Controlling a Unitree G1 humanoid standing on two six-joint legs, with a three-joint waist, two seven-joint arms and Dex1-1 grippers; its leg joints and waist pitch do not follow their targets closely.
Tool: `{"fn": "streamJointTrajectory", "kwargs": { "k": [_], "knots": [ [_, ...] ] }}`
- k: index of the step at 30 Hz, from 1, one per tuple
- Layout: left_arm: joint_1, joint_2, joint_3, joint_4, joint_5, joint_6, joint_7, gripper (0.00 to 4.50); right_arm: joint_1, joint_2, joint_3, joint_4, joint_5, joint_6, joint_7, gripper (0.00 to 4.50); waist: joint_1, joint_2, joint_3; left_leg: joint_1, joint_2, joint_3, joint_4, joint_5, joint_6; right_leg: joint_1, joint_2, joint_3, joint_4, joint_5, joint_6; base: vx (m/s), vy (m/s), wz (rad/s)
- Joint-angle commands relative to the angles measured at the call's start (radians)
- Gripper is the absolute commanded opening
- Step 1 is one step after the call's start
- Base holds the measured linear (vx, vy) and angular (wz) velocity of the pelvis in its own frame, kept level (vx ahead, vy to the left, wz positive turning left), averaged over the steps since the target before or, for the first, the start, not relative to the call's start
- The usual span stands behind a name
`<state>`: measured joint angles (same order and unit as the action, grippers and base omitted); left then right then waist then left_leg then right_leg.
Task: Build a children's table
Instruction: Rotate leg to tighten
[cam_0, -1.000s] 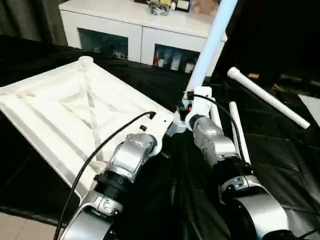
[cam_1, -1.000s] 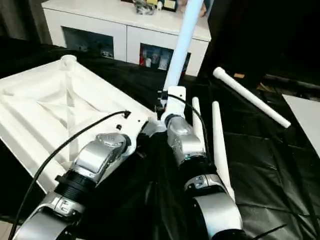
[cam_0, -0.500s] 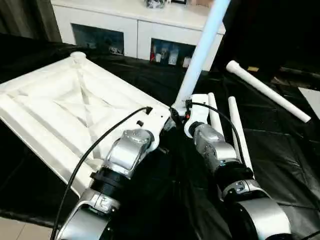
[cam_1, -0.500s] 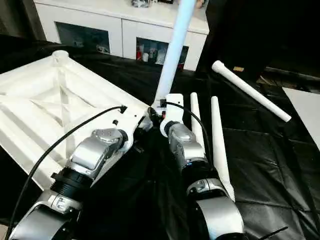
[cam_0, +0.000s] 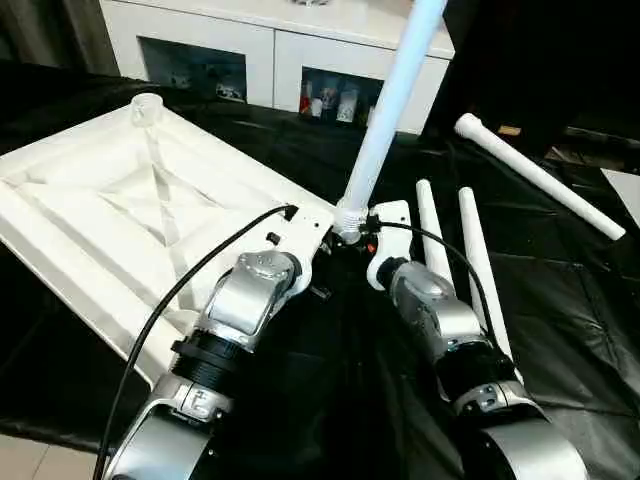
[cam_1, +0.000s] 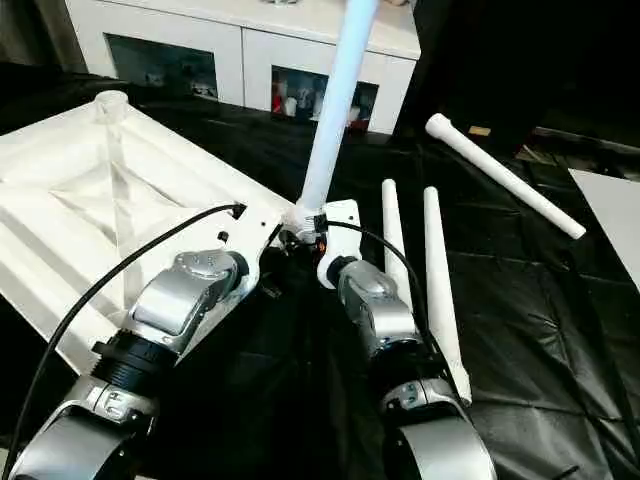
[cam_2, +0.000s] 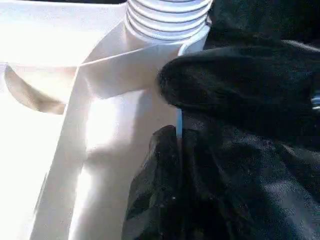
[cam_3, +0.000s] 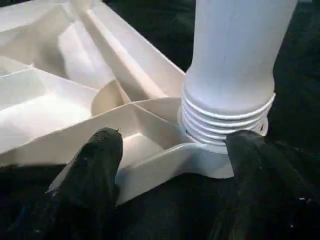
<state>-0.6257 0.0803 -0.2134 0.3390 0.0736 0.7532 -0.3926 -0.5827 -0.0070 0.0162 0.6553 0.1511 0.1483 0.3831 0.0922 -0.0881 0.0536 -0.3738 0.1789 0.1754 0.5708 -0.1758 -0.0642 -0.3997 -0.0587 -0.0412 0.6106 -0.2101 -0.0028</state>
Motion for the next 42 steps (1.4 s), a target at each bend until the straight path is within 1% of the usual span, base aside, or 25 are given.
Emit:
{"fn": "streamJointTrajectory", "kwargs": {
  "k": [1,3,7,8,12,13,15,18,21,22,23,24,25,26,27,28,29,31,33,34,36,37,39,40,42],
  "knots": [
    [0.001,0.009,-0.012,-0.031,-0.009,-0.012,-0.027,0.0,0.017,-0.026,-0.001,-0.07,0.006,0.019,0.018,3.47,0.009,0.013,-0.062,0.018,0.054,-0.014,-0.057,-0.068,0.064,0.059,-0.084,0.045,-0.049,0.119,-0.248,0.0,0.0,0.0],
    [0.014,0.025,-0.024,-0.042,-0.01,-0.023,-0.05,0.0,0.041,-0.043,0.001,-0.121,0.008,0.037,0.027,3.47,0.011,0.012,-0.061,0.018,0.054,-0.014,-0.057,-0.065,0.063,0.06,-0.084,0.045,-0.048,0.125,-0.241,0.0,0.0,0.0],
    [0.047,0.074,-0.048,-0.063,-0.013,-0.042,-0.112,0.0,0.097,-0.099,0.015,-0.243,0.003,0.079,0.064,3.47,0.012,0.013,-0.059,0.019,0.053,-0.014,-0.058,-0.08,0.056,0.059,-0.082,0.045,-0.051,0.095,-0.233,0.0,0.0,0.0],
    [0.052,0.084,-0.05,-0.066,-0.013,-0.048,-0.121,0.0,0.105,-0.111,0.019,-0.259,0.002,0.086,0.073,3.47,0.014,0.015,-0.06,0.021,0.053,-0.014,-0.059,-0.088,0.053,0.059,-0.082,0.045,-0.051,0.088,-0.232,0.0,0.0,0.0],
    [0.067,0.127,-0.055,-0.067,-0.009,-0.067,-0.154,0.0,0.134,-0.163,0.037,-0.32,-0.002,0.112,0.129,3.47,0.013,0.013,-0.057,0.018,0.052,-0.014,-0.061,-0.122,0.036,0.058,-0.082,0.046,-0.057,0.027,-0.22,0.0,0.0,0.0],
    [0.074,0.161,-0.052,-0.06,-0.007,-0.084,-0.174,0.0,0.155,-0.199,0.045,-0.368,0.007,0.136,0.175,3.47,0.015,0.014,-0.058,0.019,0.051,-0.015,-0.06,-0.127,0.034,0.059,-0.082,0.046,-0.059,0.012,-0.216,0.0,0.0,0.0],
    [0.077,0.18,-0.049,-0.053,-0.007,-0.098,-0.187,0.0,0.166,-0.217,0.048,-0.395,0.015,0.151,0.199,3.47,0.015,0.013,-0.056,0.018,0.052,-0.016,-0.061,-0.118,0.038,0.059,-0.08,0.046,-0.057,0.021,-0.208,0.0,0.0,0.0],
    [0.088,0.219,-0.052,-0.055,-0.014,-0.148,-0.233,0.0,0.184,-0.236,0.043,-0.438,0.04,0.183,0.225,3.47,0.012,0.013,-0.057,0.017,0.052,-0.017,-0.063,-0.136,0.032,0.059,-0.082,0.045,-0.059,-0.022,-0.201,0.0,0.0,0.0],
    [0.091,0.227,-0.054,-0.057,-0.016,-0.164,-0.247,0.0,0.187,-0.238,0.044,-0.444,0.043,0.186,0.23,3.47,0.008,0.015,-0.057,0.021,0.052,-0.015,-0.061,-0.15,0.026,0.053,-0.082,0.046,-0.061,-0.039,-0.212,0.0,0.0,0.0],
    [0.108,0.257,-0.067,-0.077,-0.022,-0.205,-0.295,0.0,0.2,-0.247,0.05,-0.464,0.049,0.196,0.245,3.47,0.009,0.014,-0.058,0.02,0.052,-0.016,-0.061,-0.146,0.027,0.054,-0.083,0.046,-0.061,-0.042,-0.215,0.0,0.0,0.0],
    [0.108,0.257,-0.067,-0.077,-0.022,-0.205,-0.295,0.0,0.2,-0.247,0.05,-0.464,0.049,0.196,0.245,3.47,0.01,0.015,-0.057,0.018,0.053,-0.017,-0.062,-0.144,0.027,0.055,-0.083,0.045,-0.061,-0.045,-0.212,0.0,0.0,0.0],
    [0.143,0.307,-0.091,-0.131,-0.046,-0.258,-0.395,0.0,0.214,-0.262,0.062,-0.475,0.05,0.195,0.268,3.47,0.012,0.015,-0.058,0.019,0.054,-0.019,-0.063,-0.142,0.025,0.056,-0.086,0.045,-0.06,-0.044,-0.208,0.0,0.0,0.0],
    [0.188,0.378,-0.126,-0.202,-0.077,-0.294,-0.52,0.0,0.237,-0.287,0.077,-0.497,0.056,0.206,0.311,3.47,0.011,0.014,-0.058,0.019,0.054,-0.018,-0.063,-0.133,0.026,0.056,-0.084,0.045,-0.057,-0.033,-0.207,0.0,0.0,0.0],
    [0.19,0.381,-0.128,-0.206,-0.079,-0.295,-0.526,0.0,0.238,-0.288,0.078,-0.498,0.056,0.206,0.313,3.47,0.013,0.017,-0.059,0.019,0.055,-0.019,-0.062,-0.133,0.027,0.056,-0.084,0.046,-0.054,-0.024,-0.208,0.0,0.0,0.0],
    [0.203,0.404,-0.139,-0.226,-0.089,-0.302,-0.565,0.0,0.247,-0.3,0.085,-0.508,0.059,0.209,0.335,3.47,0.012,0.017,-0.058,0.021,0.055,-0.014,-0.061,-0.118,0.03,0.052,-0.079,0.046,-0.052,0.004,-0.215,0.0,0.0,0.0],
    [0.21,0.415,-0.14,-0.237,-0.097,-0.298,-0.581,0.0,0.254,-0.308,0.09,-0.518,0.065,0.215,0.353,3.47,0.016,0.021,-0.059,0.027,0.054,-0.012,-0.059,-0.117,0.033,0.048,-0.074,0.045,-0.05,0.022,-0.222,0.0,0.0,0.0],
    [0.215,0.421,-0.14,-0.245,-0.103,-0.297,-0.593,0.0,0.258,-0.314,0.094,-0.526,0.07,0.219,0.367,3.47,0.018,0.022,-0.058,0.027,0.054,-0.011,-0.059,-0.118,0.033,0.047,-0.074,0.044,-0.049,0.025,-0.224,0.0,0.0,0.0],
    [0.224,0.431,-0.138,-0.257,-0.109,-0.298,-0.608,0.0,0.264,-0.327,0.106,-0.532,0.06,0.209,0.379,3.47,0.026,0.021,-0.054,0.03,0.056,-0.01,-0.062,-0.154,0.024,0.044,-0.077,0.044,-0.053,-0.014,-0.226,0.0,0.0,0.0],
    [0.226,0.434,-0.138,-0.258,-0.107,-0.303,-0.612,0.0,0.266,-0.333,0.108,-0.536,0.061,0.205,0.389,3.47,0.03,0.022,-0.053,0.03,0.057,-0.012,-0.067,-0.188,0.005,0.046,-0.08,0.045,-0.057,-0.072,-0.213,0.0,0.0,0.0],
    [0.227,0.436,-0.137,-0.259,-0.108,-0.305,-0.614,0.0,0.269,-0.338,0.111,-0.54,0.063,0.204,0.398,3.47,0.032,0.021,-0.052,0.032,0.056,-0.012,-0.068,-0.21,-0.005,0.044,-0.081,0.045,-0.061,-0.106,-0.205,0.0,0.0,0.0],
    [0.229,0.442,-0.136,-0.261,-0.11,-0.312,-0.618,0.0,0.282,-0.354,0.118,-0.564,0.08,0.213,0.432,3.47,0.032,0.021,-0.051,0.031,0.056,-0.014,-0.07,-0.226,-0.015,0.046,-0.082,0.046,-0.064,-0.139,-0.193,0.0,0.0,0.0],
    [0.23,0.447,-0.136,-0.261,-0.112,-0.316,-0.621,0.0,0.291,-0.366,0.122,-0.581,0.095,0.222,0.459,3.47,0.033,0.017,-0.052,0.03,0.055,-0.014,-0.069,-0.23,-0.012,0.048,-0.083,0.047,-0.065,-0.145,-0.186,0.0,0.0,0.0],
    [0.23,0.454,-0.134,-0.262,-0.114,-0.324,-0.631,0.0,0.301,-0.381,0.125,-0.6,0.109,0.235,0.492,3.47,0.034,0.017,-0.054,0.026,0.055,-0.015,-0.067,-0.204,-0.003,0.052,-0.083,0.046,-0.061,-0.115,-0.181,0.0,0.0,0.0],
    [0.23,0.455,-0.133,-0.262,-0.114,-0.326,-0.635,0.0,0.302,-0.386,0.127,-0.604,0.109,0.239,0.5,3.76,0.033,0.017,-0.055,0.026,0.055,-0.016,-0.067,-0.195,0.0,0.052,-0.083,0.046,-0.06,-0.104,-0.182,0.0,0.0,0.0],
    [0.229,0.455,-0.133,-0.262,-0.114,-0.327,-0.64,0.0,0.297,-0.384,0.128,-0.59,0.1,0.233,0.498,3.76,0.032,0.016,-0.056,0.025,0.053,-0.014,-0.063,-0.171,0.006,0.051,-0.082,0.045,-0.057,-0.076,-0.194,0.0,0.0,0.0]
  ]
}}
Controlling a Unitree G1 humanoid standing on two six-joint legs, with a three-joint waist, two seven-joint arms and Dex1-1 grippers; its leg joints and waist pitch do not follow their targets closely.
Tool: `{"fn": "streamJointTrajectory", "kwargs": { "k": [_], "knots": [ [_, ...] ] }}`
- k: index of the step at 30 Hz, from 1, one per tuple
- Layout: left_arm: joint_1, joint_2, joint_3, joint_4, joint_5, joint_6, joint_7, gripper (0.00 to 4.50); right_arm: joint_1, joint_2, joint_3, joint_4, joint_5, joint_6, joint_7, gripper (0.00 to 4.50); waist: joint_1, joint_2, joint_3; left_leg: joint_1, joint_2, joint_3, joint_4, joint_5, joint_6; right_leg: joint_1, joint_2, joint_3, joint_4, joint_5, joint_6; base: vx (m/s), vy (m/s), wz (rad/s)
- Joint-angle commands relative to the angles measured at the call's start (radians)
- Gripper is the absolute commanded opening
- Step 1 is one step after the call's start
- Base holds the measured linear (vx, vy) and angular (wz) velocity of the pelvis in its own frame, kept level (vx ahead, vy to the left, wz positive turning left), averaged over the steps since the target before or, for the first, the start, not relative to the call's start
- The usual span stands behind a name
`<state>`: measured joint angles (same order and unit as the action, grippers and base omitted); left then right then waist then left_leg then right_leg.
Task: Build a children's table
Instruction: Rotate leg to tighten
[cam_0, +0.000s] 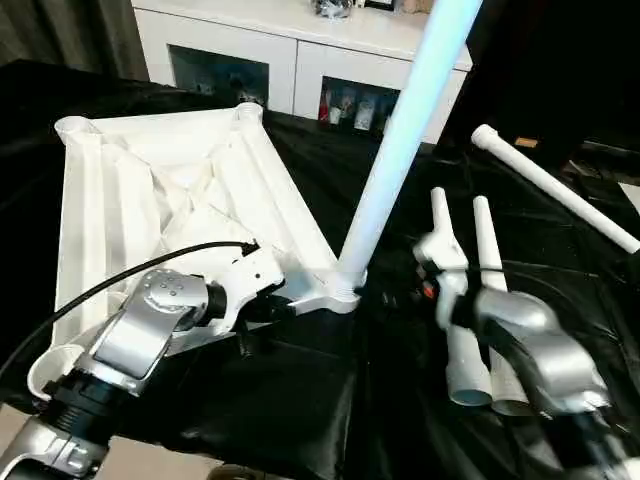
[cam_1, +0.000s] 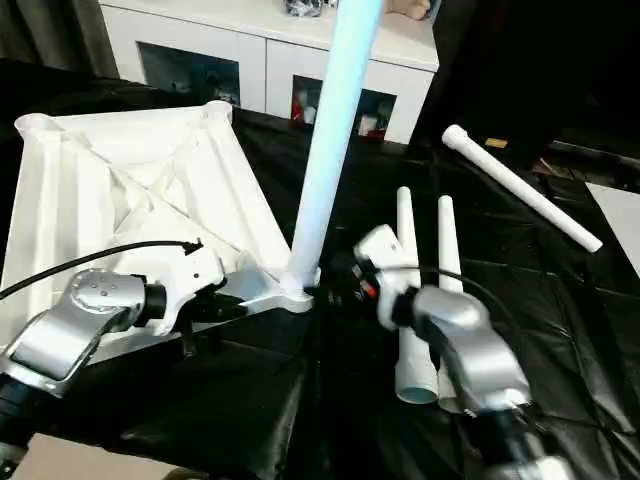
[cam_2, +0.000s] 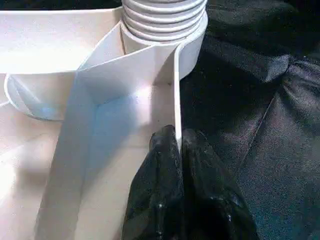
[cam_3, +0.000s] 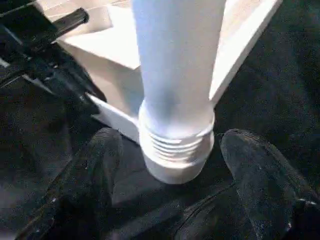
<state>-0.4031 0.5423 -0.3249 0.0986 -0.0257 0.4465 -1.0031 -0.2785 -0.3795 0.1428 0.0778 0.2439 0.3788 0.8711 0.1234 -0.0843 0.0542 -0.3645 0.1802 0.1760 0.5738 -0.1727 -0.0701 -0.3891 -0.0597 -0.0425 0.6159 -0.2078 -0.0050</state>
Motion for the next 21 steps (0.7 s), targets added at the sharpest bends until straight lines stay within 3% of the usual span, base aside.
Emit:
{"fn": "streamJointTrajectory", "kwargs": {
  "k": [1,2,3,6,21],
  "knots": [
    [0.007,-0.007,-0.023,-0.024,-0.015,-0.021,-0.033,0.0,-0.01,-0.008,0.004,-0.004,0.003,-0.002,0.009,3.88,0.001,0.012,-0.057,0.015,0.052,-0.015,-0.065,-0.164,0.014,0.041,-0.082,0.046,-0.061,-0.072,-0.196,0.0,0.0,0.0],
    [0.007,-0.007,-0.024,-0.026,-0.015,-0.022,-0.037,0.0,-0.014,-0.003,0.007,0.006,-0.006,-0.013,0.003,4.0,0.001,0.017,-0.058,0.016,0.052,-0.015,-0.065,-0.163,0.014,0.04,-0.081,0.046,-0.061,-0.069,-0.198,0.0,0.0,0.0],
    [0.007,-0.007,-0.025,-0.027,-0.016,-0.023,-0.039,0.0,-0.016,0.0,0.009,0.012,-0.012,-0.02,0.0,4.12,0.001,0.015,-0.058,0.016,0.052,-0.015,-0.065,-0.159,0.014,0.041,-0.08,0.045,-0.06,-0.062,-0.201,0.0,0.0,0.0],
    [0.009,-0.012,-0.032,-0.042,-0.024,-0.02,-0.049,0.0,-0.032,0.016,0.023,0.039,-0.023,-0.039,-0.009,4.12,0.002,0.019,-0.06,0.018,0.053,-0.015,-0.064,-0.157,0.01,0.04,-0.08,0.044,-0.056,-0.043,-0.21,0.0,0.0,0.0],
    [0.008,-0.024,-0.04,-0.057,-0.021,-0.013,-0.052,0.0,-0.081,0.04,0.046,0.13,-0.041,-0.085,0.01,4.12,0.013,0.016,-0.061,0.019,0.051,-0.013,-0.06,-0.157,0.003,0.042,-0.079,0.045,-0.053,-0.032,-0.211,0.0,0.0,0.0]
  ]
}}
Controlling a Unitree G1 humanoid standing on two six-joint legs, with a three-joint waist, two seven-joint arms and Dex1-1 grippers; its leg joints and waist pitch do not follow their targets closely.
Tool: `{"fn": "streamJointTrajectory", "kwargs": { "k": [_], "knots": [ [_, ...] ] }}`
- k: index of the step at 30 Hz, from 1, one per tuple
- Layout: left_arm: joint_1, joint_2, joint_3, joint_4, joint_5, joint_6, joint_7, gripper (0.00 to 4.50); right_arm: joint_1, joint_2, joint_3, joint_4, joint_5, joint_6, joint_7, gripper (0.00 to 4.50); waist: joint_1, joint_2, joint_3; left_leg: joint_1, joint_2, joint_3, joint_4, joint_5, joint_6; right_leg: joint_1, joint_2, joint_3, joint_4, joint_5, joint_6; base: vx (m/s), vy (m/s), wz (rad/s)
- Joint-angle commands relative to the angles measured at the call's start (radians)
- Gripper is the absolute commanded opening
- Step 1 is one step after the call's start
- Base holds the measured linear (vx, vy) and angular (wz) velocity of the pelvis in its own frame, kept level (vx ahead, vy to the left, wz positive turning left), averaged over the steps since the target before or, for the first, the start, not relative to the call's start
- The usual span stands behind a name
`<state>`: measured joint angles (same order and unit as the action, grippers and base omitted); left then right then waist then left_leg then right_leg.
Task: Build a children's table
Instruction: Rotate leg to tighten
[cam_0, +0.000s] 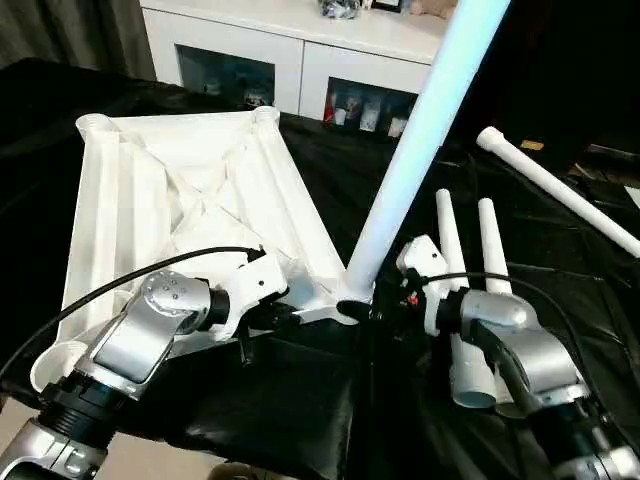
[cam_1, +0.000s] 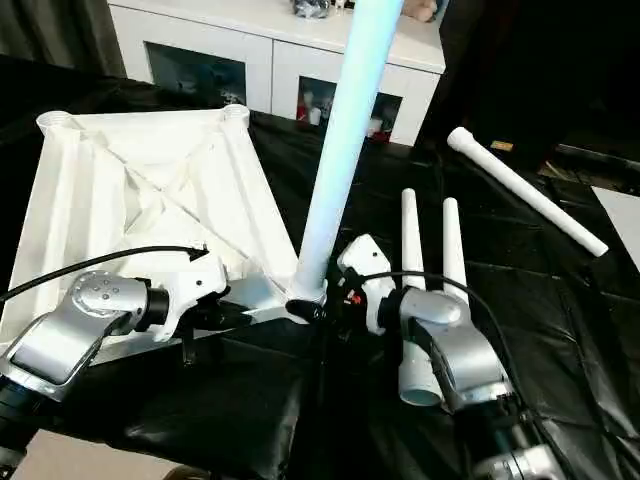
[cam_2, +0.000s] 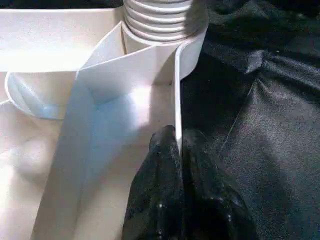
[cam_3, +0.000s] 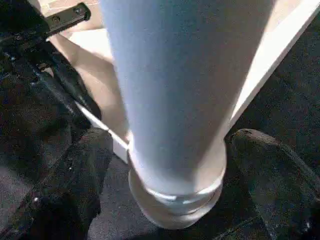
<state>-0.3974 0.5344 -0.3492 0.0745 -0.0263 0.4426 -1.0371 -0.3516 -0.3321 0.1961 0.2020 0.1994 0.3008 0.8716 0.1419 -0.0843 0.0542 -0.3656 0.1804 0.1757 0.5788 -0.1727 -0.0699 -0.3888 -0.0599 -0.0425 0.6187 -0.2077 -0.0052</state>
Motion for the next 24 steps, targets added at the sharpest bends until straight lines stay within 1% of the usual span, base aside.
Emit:
{"fn": "streamJointTrajectory", "kwargs": {
  "k": [1,2,3,4,5,9,10,11,12,17,21,24],
  "knots": [
    [0.002,-0.016,-0.016,-0.033,-0.021,-0.009,-0.018,0.0,-0.008,-0.008,-0.007,0.006,0.004,-0.007,0.01,3.97,-0.005,0.016,-0.062,0.02,0.051,-0.013,-0.065,-0.149,0.006,0.042,-0.078,0.045,-0.054,-0.02,-0.212,0.0,0.0,0.0],
    [0.002,-0.015,-0.015,-0.033,-0.02,-0.009,-0.018,0.0,-0.01,-0.008,-0.008,0.009,0.007,-0.009,0.013,3.97,-0.006,0.011,-0.061,0.018,0.05,-0.013,-0.065,-0.147,0.008,0.043,-0.078,0.044,-0.054,-0.019,-0.212,0.0,0.0,0.0],
    [0.002,-0.015,-0.014,-0.032,-0.02,-0.008,-0.018,0.0,-0.01,-0.009,-0.007,0.01,0.007,-0.011,0.014,3.97,-0.005,0.014,-0.062,0.018,0.05,-0.013,-0.064,-0.144,0.011,0.044,-0.08,0.044,-0.053,-0.019,-0.213,0.0,0.0,0.0],
    [0.003,-0.014,-0.014,-0.033,-0.021,-0.007,-0.018,0.0,-0.01,-0.009,-0.008,0.012,0.006,-0.013,0.016,3.83,-0.005,0.015,-0.062,0.018,0.05,-0.013,-0.064,-0.141,0.011,0.043,-0.079,0.044,-0.053,-0.016,-0.213,0.0,0.0,0.0],
    [0.003,-0.014,-0.014,-0.033,-0.021,-0.007,-0.018,0.0,-0.01,-0.009,-0.008,0.012,0.006,-0.013,0.016,3.69,-0.005,0.015,-0.062,0.018,0.05,-0.013,-0.064,-0.141,0.012,0.044,-0.079,0.044,-0.053,-0.015,-0.214,0.0,0.0,0.0],
    [0.002,-0.012,-0.016,-0.03,-0.021,-0.007,-0.022,0.0,-0.006,-0.009,-0.005,0.019,0.002,-0.02,0.023,3.39,-0.005,0.015,-0.062,0.019,0.05,-0.013,-0.064,-0.148,0.01,0.043,-0.079,0.044,-0.054,-0.025,-0.214,0.0,0.0,0.0],
    [0.002,-0.012,-0.016,-0.03,-0.021,-0.007,-0.022,0.0,-0.006,-0.009,-0.004,0.021,0.002,-0.022,0.024,3.39,-0.005,0.015,-0.063,0.019,0.05,-0.013,-0.063,-0.147,0.01,0.043,-0.079,0.044,-0.053,-0.023,-0.214,0.0,0.0,0.0],
    [0.002,-0.012,-0.017,-0.03,-0.021,-0.007,-0.023,0.0,-0.005,-0.009,-0.003,0.024,0.001,-0.024,0.025,3.18,-0.005,0.015,-0.063,0.018,0.05,-0.013,-0.063,-0.145,0.01,0.044,-0.079,0.044,-0.053,-0.022,-0.215,0.0,0.0,0.0],
    [0.002,-0.011,-0.017,-0.029,-0.02,-0.007,-0.023,0.0,-0.005,-0.009,-0.002,0.025,0.001,-0.024,0.026,3.13,-0.004,0.016,-0.063,0.019,0.05,-0.013,-0.063,-0.144,0.01,0.043,-0.079,0.044,-0.052,-0.021,-0.216,0.0,0.0,0.0],
    [0.003,-0.007,-0.017,-0.027,-0.019,-0.011,-0.026,0.0,-0.004,-0.009,0.002,0.036,-0.006,-0.032,0.03,2.7,-0.005,0.016,-0.06,0.019,0.051,-0.014,-0.064,-0.173,0.003,0.041,-0.08,0.044,-0.056,-0.062,-0.211,0.0,0.0,0.0],
    [0.003,-0.006,-0.018,-0.027,-0.019,-0.01,-0.027,0.0,-0.003,-0.009,0.005,0.041,-0.009,-0.037,0.03,2.55,-0.006,0.017,-0.059,0.019,0.051,-0.016,-0.066,-0.203,-0.007,0.039,-0.08,0.044,-0.059,-0.102,-0.204,0.0,0.0,0.0],
    [0.004,-0.004,-0.018,-0.028,-0.017,-0.009,-0.029,0.0,-0.002,-0.009,0.009,0.044,-0.011,-0.042,0.032,2.52,-0.006,0.016,-0.059,0.019,0.051,-0.016,-0.065,-0.204,-0.009,0.039,-0.081,0.045,-0.059,-0.107,-0.202,0.0,0.0,0.0]
  ]
}}
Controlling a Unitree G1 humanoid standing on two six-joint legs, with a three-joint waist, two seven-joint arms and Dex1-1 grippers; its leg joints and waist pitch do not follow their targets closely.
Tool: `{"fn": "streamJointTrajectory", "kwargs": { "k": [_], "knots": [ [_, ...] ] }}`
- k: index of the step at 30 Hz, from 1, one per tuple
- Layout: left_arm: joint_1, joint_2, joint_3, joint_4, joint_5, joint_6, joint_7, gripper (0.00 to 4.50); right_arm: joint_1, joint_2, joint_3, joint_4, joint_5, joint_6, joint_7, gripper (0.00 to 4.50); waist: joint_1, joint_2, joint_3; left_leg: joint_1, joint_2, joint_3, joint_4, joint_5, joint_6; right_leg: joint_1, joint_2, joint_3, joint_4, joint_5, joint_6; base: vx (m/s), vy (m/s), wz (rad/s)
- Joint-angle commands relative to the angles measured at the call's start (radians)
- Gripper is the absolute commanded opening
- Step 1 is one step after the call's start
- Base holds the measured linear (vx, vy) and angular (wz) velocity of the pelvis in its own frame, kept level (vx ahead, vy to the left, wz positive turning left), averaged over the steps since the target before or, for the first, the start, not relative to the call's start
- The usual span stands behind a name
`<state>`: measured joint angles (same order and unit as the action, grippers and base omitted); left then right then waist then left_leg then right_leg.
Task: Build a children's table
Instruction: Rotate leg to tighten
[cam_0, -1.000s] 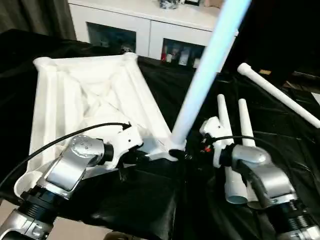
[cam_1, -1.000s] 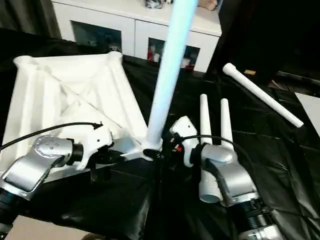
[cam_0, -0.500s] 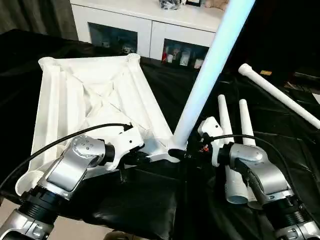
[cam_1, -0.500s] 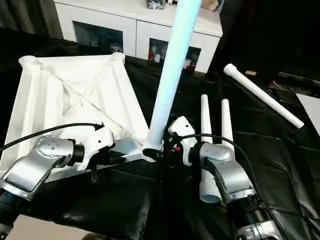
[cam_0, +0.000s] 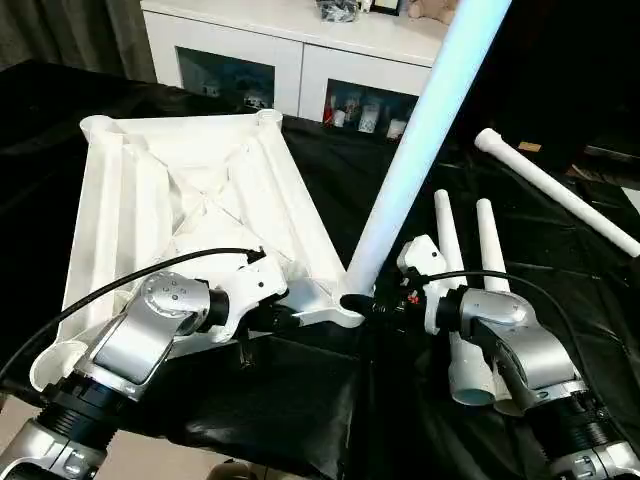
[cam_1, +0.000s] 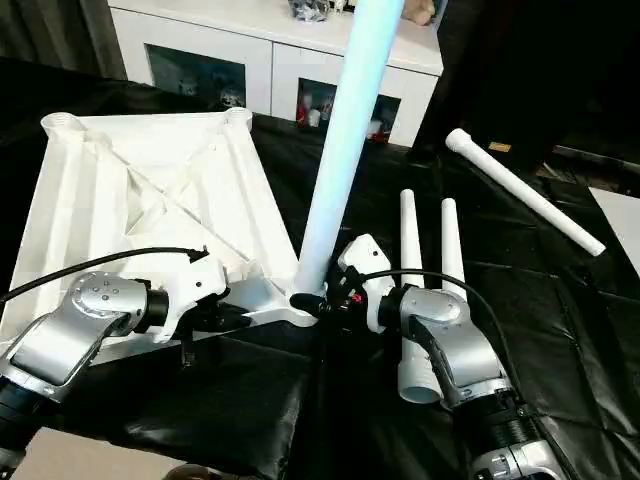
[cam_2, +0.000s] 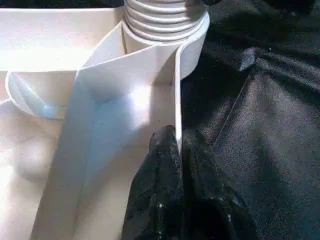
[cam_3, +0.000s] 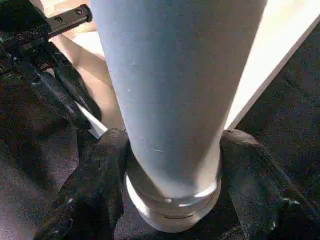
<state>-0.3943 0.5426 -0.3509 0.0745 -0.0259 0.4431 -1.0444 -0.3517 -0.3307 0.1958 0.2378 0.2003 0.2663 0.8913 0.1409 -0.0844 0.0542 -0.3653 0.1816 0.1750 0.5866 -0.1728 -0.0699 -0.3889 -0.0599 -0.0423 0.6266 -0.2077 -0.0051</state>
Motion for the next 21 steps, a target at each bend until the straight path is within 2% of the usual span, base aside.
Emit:
{"fn": "streamJointTrajectory", "kwargs": {
  "k": [1,6,9,11,12,13,14,15,16,17,18,19,20,21],
  "knots": [
    [0.001,-0.013,-0.017,-0.028,-0.017,-0.01,-0.022,0.0,-0.002,-0.01,0.01,0.009,-0.013,-0.009,0.013,2.52,-0.005,0.016,-0.06,0.018,0.05,-0.015,-0.073,-0.201,-0.009,0.039,-0.081,0.045,-0.067,-0.105,-0.201,0.0,0.0,0.0],
    [0.005,-0.012,-0.019,-0.028,-0.018,-0.011,-0.022,0.0,0.004,-0.009,0.014,0.017,-0.016,-0.01,0.013,2.51,-0.005,0.017,-0.061,0.018,0.049,-0.015,-0.071,-0.187,-0.004,0.04,-0.08,0.044,-0.064,-0.078,-0.206,0.0,0.0,0.0],
    [0.006,-0.019,-0.017,-0.026,-0.018,0.003,-0.011,0.0,0.002,0.007,0.003,0.046,-0.019,0.008,-0.023,2.51,-0.006,0.017,-0.059,0.018,0.049,-0.015,-0.072,-0.2,-0.007,0.039,-0.08,0.044,-0.066,-0.094,-0.206,0.0,0.0,0.0],
    [-0.021,-0.075,0.008,0.025,0.0,0.045,0.085,0.0,-0.013,0.06,-0.025,0.132,-0.045,0.043,-0.156,2.51,-0.009,0.018,-0.057,0.019,0.05,-0.014,-0.074,-0.216,-0.014,0.036,-0.08,0.045,-0.068,-0.117,-0.207,0.0,0.0,0.0],
    [-0.03,-0.094,0.016,0.041,0.004,0.05,0.112,0.0,-0.018,0.076,-0.032,0.156,-0.053,0.05,-0.196,2.51,-0.015,0.019,-0.047,0.021,0.048,-0.014,-0.081,-0.275,-0.029,0.029,-0.08,0.046,-0.079,-0.211,-0.201,0.0,0.0,0.0],
    [-0.043,-0.117,0.025,0.061,0.008,0.058,0.144,0.0,-0.025,0.097,-0.042,0.183,-0.061,0.059,-0.244,2.5,-0.015,0.014,-0.046,0.028,0.047,-0.02,-0.083,-0.337,-0.049,0.031,-0.086,0.044,-0.088,-0.334,-0.176,0.0,0.0,0.0],
    [-0.067,-0.158,0.035,0.095,0.019,0.083,0.203,0.0,-0.039,0.14,-0.063,0.224,-0.067,0.081,-0.334,2.5,-0.015,0.014,-0.047,0.031,0.047,-0.021,-0.082,-0.348,-0.054,0.029,-0.088,0.045,-0.092,-0.37,-0.164,0.0,0.0,0.0],
    [-0.073,-0.167,0.037,0.102,0.022,0.087,0.216,0.0,-0.042,0.149,-0.068,0.233,-0.068,0.085,-0.353,2.5,-0.022,0.016,-0.047,0.03,0.046,-0.023,-0.085,-0.355,-0.063,0.026,-0.089,0.047,-0.096,-0.397,-0.154,0.0,0.0,0.0],
    [-0.105,-0.229,0.052,0.145,0.036,0.131,0.301,0.0,-0.065,0.208,-0.1,0.279,-0.069,0.113,-0.472,2.5,-0.025,0.016,-0.048,0.031,0.048,-0.028,-0.085,-0.367,-0.069,0.026,-0.091,0.045,-0.097,-0.42,-0.141,0.0,0.0,0.0],
    [-0.105,-0.229,0.052,0.145,0.036,0.131,0.301,0.0,-0.065,0.208,-0.1,0.279,-0.069,0.113,-0.472,2.5,-0.027,0.016,-0.048,0.033,0.046,-0.025,-0.084,-0.369,-0.069,0.022,-0.09,0.046,-0.1,-0.423,-0.139,0.0,0.0,0.0],
    [-0.126,-0.272,0.058,0.168,0.041,0.161,0.348,0.0,-0.083,0.25,-0.123,0.31,-0.061,0.127,-0.544,2.5,-0.03,0.018,-0.048,0.036,0.047,-0.029,-0.084,-0.385,-0.073,0.019,-0.091,0.045,-0.101,-0.439,-0.133,0.0,0.0,0.0],
    [-0.138,-0.302,0.061,0.179,0.045,0.184,0.379,0.0,-0.095,0.273,-0.132,0.329,-0.057,0.129,-0.577,2.5,-0.033,0.019,-0.05,0.031,0.046,-0.03,-0.085,-0.383,-0.072,0.022,-0.09,0.044,-0.101,-0.432,-0.126,0.0,0.0,0.0],
    [-0.141,-0.311,0.061,0.182,0.046,0.19,0.388,0.0,-0.099,0.28,-0.134,0.335,-0.056,0.13,-0.587,2.5,-0.034,0.019,-0.05,0.032,0.047,-0.03,-0.085,-0.389,-0.073,0.02,-0.09,0.045,-0.101,-0.427,-0.125,0.0,0.0,0.0],
    [-0.161,-0.362,0.069,0.202,0.057,0.219,0.446,0.0,-0.122,0.314,-0.155,0.374,-0.056,0.129,-0.659,2.5,-0.036,0.017,-0.049,0.032,0.045,-0.029,-0.085,-0.4,-0.07,0.018,-0.088,0.044,-0.104,-0.433,-0.118,0.0,0.0,0.0]
  ]
}}
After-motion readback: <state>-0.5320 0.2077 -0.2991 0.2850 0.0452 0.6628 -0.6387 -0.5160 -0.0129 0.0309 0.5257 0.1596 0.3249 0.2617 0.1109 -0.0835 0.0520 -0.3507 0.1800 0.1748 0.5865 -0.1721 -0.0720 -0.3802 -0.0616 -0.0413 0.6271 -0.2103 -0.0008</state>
